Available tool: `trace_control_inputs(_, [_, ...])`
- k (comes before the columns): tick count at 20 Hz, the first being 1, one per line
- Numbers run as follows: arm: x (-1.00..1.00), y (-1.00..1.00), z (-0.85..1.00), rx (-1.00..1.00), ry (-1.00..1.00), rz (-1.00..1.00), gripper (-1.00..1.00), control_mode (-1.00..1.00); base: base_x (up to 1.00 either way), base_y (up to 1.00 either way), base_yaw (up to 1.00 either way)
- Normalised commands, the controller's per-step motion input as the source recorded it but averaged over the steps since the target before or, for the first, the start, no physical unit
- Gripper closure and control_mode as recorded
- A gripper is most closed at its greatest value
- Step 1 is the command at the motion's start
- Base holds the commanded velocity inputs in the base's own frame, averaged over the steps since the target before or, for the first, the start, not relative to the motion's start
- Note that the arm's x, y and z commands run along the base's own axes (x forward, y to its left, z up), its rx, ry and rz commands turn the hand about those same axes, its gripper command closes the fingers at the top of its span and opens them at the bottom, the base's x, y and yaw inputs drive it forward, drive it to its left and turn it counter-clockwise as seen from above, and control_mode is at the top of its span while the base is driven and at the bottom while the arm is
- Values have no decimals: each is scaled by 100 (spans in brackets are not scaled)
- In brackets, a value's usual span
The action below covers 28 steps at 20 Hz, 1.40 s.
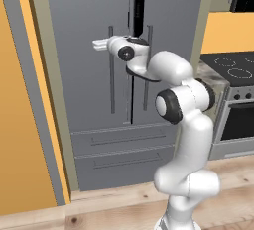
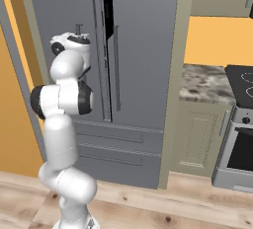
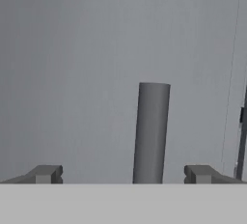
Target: Retrieve the fish from the fridge and place it on the saucepan with marinade on the stove.
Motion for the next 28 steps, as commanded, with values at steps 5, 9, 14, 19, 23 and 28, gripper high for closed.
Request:
trace_control_inputs(5, [34, 0, -5, 0, 0, 0, -100, -100, 0, 0, 0])
trace_control_inputs(9, [40, 0, 0, 0, -1, 0, -100, -100, 0, 0, 0])
trace_control_inputs(14, [43, 0, 0, 0, -1, 0, -100, -100, 0, 0, 0])
trace_control_inputs(19, [38, 0, 0, 0, 0, -1, -100, -100, 0, 0, 0])
trace_control_inputs(23, [8, 0, 0, 0, 0, 0, 100, -100, 0, 0, 0])
trace_control_inputs(28, [0, 0, 0, 0, 0, 0, 100, -100, 0, 0, 0])
